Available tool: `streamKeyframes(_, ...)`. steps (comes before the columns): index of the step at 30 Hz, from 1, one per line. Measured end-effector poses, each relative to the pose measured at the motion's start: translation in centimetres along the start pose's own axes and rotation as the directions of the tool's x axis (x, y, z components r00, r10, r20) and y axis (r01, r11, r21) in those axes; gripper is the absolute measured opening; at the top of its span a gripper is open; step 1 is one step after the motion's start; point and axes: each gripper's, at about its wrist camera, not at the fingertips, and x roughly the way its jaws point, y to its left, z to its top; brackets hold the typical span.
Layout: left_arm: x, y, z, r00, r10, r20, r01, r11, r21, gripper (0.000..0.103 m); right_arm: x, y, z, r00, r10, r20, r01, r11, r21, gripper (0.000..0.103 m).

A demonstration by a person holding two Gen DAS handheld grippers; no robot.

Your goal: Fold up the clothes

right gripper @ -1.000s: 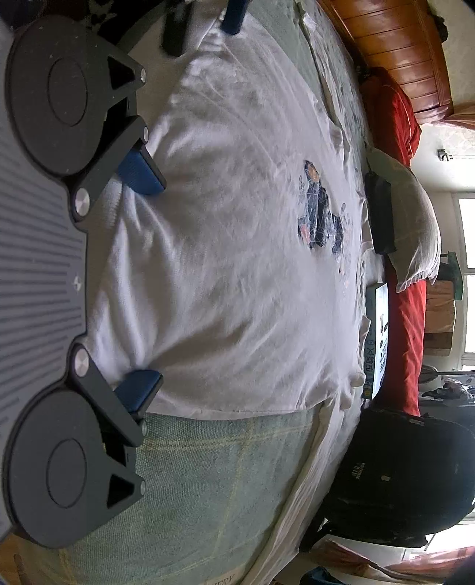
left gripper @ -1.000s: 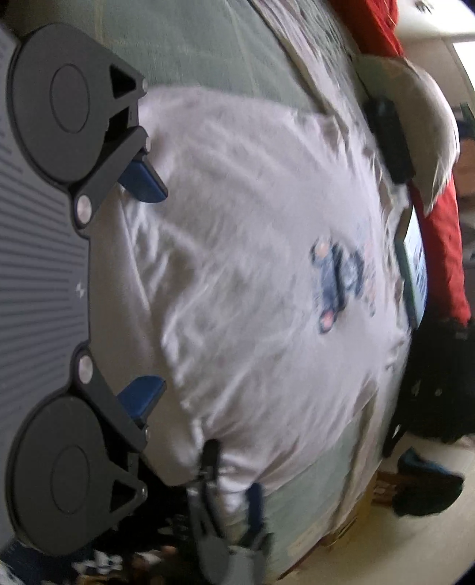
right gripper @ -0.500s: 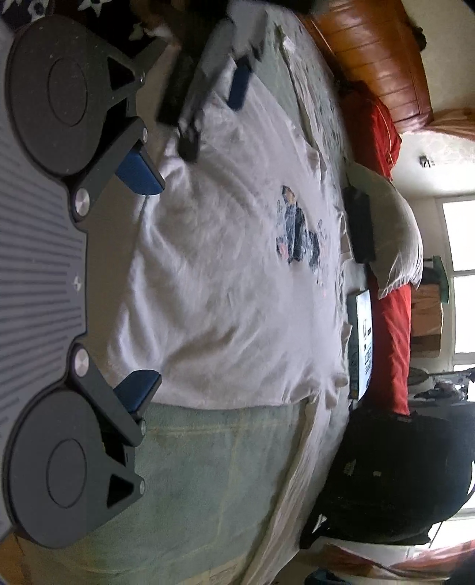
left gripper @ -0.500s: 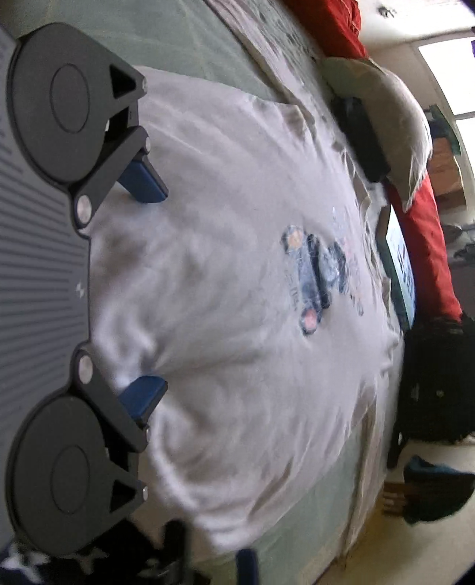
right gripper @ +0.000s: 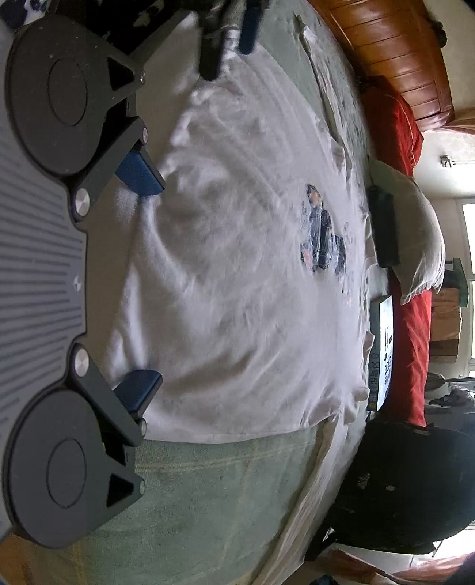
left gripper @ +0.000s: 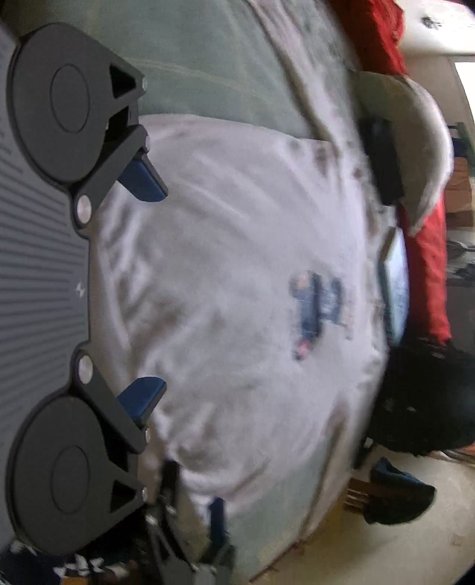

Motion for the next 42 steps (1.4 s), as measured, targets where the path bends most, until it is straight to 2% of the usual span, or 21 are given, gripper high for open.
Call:
streamKeyframes(1,0.3,0.1,0.2,1.0,0.004,0.003,-0.004,1.0,-0.004,0.102,0.1,0.1,-0.1,1.0,-0.004,-0.004,0.004,1.0,-0.003,0.103)
streamKeyframes(4,1.8,0.8,-0.2,0.998,0.022,-0.062,-0.025,0.999,-0.046,0.102,0.1,0.2,-0.2,1.0,-0.008,-0.004,0.008,1.0,-0.014,0.103)
streamKeyframes(8,1.0,1.0,-0.8,0.999,0.007,-0.048,-0.008,1.0,-0.02,0.102,0.1,0.3,-0.4,1.0,-0.01,-0.004,0.01,0.999,-0.032,0.103)
streamKeyframes(10,0.4,1.9,0.0,1.0,-0.024,-0.019,0.023,0.999,-0.044,0.102,0.2,0.4,-0.4,1.0,-0.014,-0.005,0.014,0.999,-0.035,0.103)
streamKeyframes(12,0.2,3.1,1.1,0.999,-0.024,0.032,0.026,0.997,-0.069,0.102,0.1,0.4,-0.4,1.0,-0.017,-0.005,0.017,0.999,-0.035,0.103)
streamKeyframes(14,1.1,4.3,1.7,0.998,-0.033,0.051,0.038,0.994,-0.104,0.102,0.0,0.4,-0.4,1.0,-0.018,-0.003,0.018,0.999,-0.027,0.103)
streamKeyframes(16,3.1,6.4,2.0,0.999,-0.04,0.022,0.043,0.983,-0.177,0.102,-0.3,0.4,-0.4,1.0,-0.015,-0.004,0.015,1.0,-0.016,0.103)
streamKeyframes(20,3.9,8.5,3.0,1.0,-0.025,0.017,0.029,0.972,-0.233,0.101,-0.9,0.1,-0.5,1.0,-0.002,0.008,0.002,1.0,0.006,0.103)
streamKeyframes(24,3.7,8.6,5.7,0.999,-0.039,0.037,0.045,0.981,-0.19,0.101,-1.2,0.0,-0.3,0.999,0.024,0.022,-0.025,0.999,0.04,0.103)
streamKeyframes(27,6.1,9.6,7.2,0.996,-0.085,0.005,0.084,0.972,-0.22,0.102,-1.2,0.1,0.0,0.999,0.043,0.028,-0.044,0.998,0.055,0.103)
streamKeyframes(29,8.0,10.6,7.6,0.998,-0.054,-0.031,0.045,0.967,-0.25,0.101,-1.4,-0.1,0.0,0.998,0.045,0.038,-0.047,0.997,0.063,0.103)
streamKeyframes(31,9.0,11.6,7.7,0.998,-0.064,-0.029,0.053,0.959,-0.28,0.101,-1.6,-0.2,0.1,0.998,0.047,0.048,-0.05,0.996,0.071,0.103)
streamKeyframes(35,6.4,11.4,8.4,1.0,-0.014,-0.004,0.012,0.96,-0.28,0.101,-2.0,-0.5,0.2,0.996,0.05,0.069,-0.056,0.995,0.086,0.103)
streamKeyframes(39,2.8,9.6,7.1,0.995,-0.098,-0.002,0.096,0.973,-0.212,0.101,-1.4,-0.7,0.2,0.995,0.076,0.058,-0.082,0.991,0.109,0.103)
streamKeyframes(42,1.5,7.8,4.6,0.979,-0.196,-0.046,0.185,0.966,-0.182,0.102,-0.6,-0.6,-0.1,0.996,0.072,0.044,-0.077,0.992,0.105,0.103)
